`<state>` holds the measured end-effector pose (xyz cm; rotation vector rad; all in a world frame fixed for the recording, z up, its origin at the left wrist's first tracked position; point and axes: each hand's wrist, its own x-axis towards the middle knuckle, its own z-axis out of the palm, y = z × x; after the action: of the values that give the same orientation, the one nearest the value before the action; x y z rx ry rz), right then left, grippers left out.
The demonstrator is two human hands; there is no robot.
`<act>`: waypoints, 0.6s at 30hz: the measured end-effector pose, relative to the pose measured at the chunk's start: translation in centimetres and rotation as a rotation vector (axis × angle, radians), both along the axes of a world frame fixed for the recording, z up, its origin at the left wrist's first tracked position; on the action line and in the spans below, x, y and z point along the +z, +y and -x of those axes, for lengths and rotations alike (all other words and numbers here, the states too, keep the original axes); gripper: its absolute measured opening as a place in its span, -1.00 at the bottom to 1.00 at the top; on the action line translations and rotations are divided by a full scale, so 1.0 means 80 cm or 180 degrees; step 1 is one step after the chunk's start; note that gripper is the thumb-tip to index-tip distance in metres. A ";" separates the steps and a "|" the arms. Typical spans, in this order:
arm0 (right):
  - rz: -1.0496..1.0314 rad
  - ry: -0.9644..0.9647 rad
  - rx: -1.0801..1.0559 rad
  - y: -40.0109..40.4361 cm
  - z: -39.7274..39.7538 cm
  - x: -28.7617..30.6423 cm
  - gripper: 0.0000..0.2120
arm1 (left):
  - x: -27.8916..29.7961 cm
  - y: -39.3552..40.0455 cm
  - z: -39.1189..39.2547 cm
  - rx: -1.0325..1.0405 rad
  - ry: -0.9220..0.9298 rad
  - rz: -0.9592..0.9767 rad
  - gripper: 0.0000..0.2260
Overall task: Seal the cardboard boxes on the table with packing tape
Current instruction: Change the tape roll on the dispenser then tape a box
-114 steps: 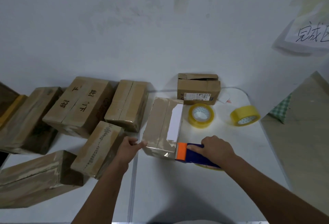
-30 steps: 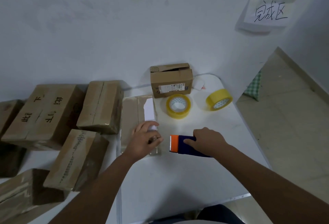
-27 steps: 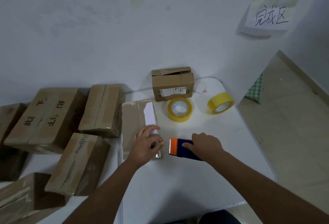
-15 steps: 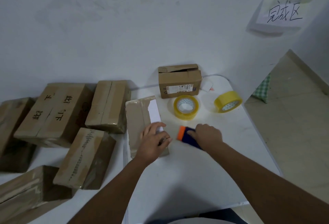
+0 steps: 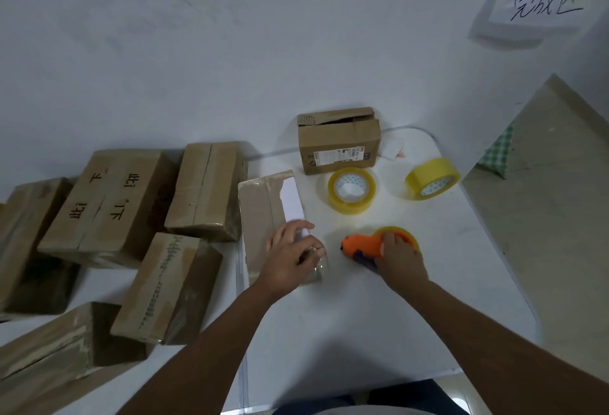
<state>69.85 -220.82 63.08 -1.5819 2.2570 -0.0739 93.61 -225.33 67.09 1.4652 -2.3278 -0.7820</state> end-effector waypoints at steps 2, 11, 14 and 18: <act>0.0412 -0.0525 -0.0052 0.002 -0.017 0.004 -0.61 | 0.001 0.000 0.000 0.0013 0.0040 -0.0002 -0.90; -0.0882 -0.4849 -0.1972 0.007 -0.081 0.055 -0.74 | 0.003 -0.001 0.000 -0.0028 -0.0008 -0.0052 -0.89; -0.0776 -0.4886 -0.2118 0.011 -0.076 0.056 -0.77 | 0.004 -0.003 0.000 -0.0046 -0.0023 -0.0059 -0.90; -0.0427 -0.4653 -0.2044 0.017 -0.076 0.056 -0.80 | 0.001 -0.004 -0.002 -0.0061 -0.0008 -0.0107 -0.91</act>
<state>75.92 -219.46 67.58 -0.2956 1.3389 -0.8825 93.79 -225.68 67.18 1.4605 -2.3447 -0.8286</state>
